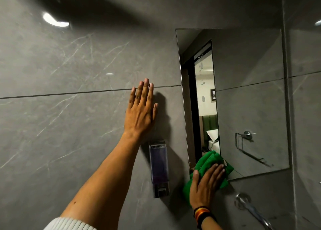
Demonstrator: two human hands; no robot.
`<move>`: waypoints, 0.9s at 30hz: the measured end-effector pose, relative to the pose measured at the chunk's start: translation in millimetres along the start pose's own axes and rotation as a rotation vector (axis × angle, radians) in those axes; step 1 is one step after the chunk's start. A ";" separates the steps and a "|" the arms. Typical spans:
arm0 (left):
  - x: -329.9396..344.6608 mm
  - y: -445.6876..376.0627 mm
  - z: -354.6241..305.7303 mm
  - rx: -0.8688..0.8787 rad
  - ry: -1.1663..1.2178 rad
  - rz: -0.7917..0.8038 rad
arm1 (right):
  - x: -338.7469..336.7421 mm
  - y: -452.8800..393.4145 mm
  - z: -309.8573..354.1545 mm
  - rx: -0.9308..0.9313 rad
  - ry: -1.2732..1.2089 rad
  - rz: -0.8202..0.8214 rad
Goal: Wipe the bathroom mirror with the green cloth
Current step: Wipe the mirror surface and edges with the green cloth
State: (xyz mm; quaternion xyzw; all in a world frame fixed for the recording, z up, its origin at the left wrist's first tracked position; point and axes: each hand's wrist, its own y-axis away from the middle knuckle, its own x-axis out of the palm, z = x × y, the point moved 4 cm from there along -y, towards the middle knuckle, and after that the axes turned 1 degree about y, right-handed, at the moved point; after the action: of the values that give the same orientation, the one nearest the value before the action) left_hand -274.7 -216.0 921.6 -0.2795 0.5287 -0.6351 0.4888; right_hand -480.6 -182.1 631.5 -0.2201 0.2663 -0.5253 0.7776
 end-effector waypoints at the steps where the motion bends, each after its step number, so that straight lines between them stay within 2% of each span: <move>1: 2.8 0.4 0.8 0.001 0.000 0.002 | 1.5 0.2 -0.4 -0.025 0.044 -0.011; 7: 17.1 -6.8 -6.8 0.015 0.033 -0.003 | 0.5 -4.8 -5.9 -0.274 0.237 -0.054; 11: 30.4 -7.9 -15.6 0.046 0.043 -0.008 | -2.0 -34.0 29.5 -0.415 0.252 -0.060; 19: 38.8 -5.0 -15.0 0.059 0.014 -0.019 | -30.1 -157.9 183.4 -0.602 0.215 -0.216; 27: 41.3 -3.0 -15.1 0.064 0.004 -0.063 | -63.5 -299.0 348.1 -0.660 0.200 -0.300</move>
State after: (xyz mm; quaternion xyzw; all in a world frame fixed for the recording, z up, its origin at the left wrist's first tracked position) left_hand -304.0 -248.0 913.4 -0.2787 0.5000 -0.6675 0.4763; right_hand -484.7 -206.1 1094.1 -0.4429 0.4607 -0.5384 0.5492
